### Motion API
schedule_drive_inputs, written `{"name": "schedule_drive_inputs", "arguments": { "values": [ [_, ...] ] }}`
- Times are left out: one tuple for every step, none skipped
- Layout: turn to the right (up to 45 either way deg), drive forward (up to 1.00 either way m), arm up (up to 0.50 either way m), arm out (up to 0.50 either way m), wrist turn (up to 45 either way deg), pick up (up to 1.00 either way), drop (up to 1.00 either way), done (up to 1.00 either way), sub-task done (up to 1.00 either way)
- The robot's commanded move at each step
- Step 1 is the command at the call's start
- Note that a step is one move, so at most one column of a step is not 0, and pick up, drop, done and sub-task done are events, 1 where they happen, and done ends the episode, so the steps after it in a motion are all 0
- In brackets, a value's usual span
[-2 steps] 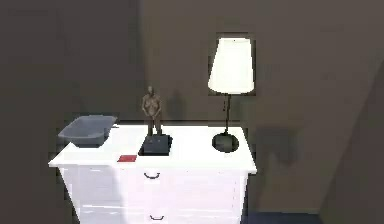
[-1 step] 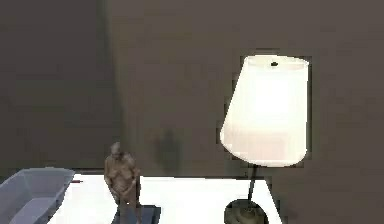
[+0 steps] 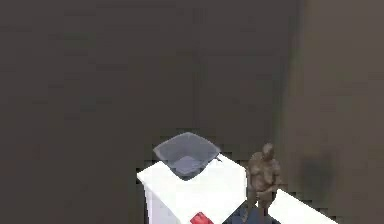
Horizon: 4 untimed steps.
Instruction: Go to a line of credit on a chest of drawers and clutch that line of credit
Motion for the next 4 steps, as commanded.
{"name": "schedule_drive_inputs", "arguments": {
  "values": [
    [-45.0,0.0,0.0,0.0,0.0,0.0,0.0,0.0,0.0],
    [-33.0,0.0,0.0,0.0,0.0,0.0,0.0,0.0,0.0],
    [0.0,0.0,0.5,0.0,0.0,0.0,0.0,0.0,0.0],
    [0.0,0.0,0.38,0.0,0.0,0.0,0.0,0.0,0.0]
  ]
}}
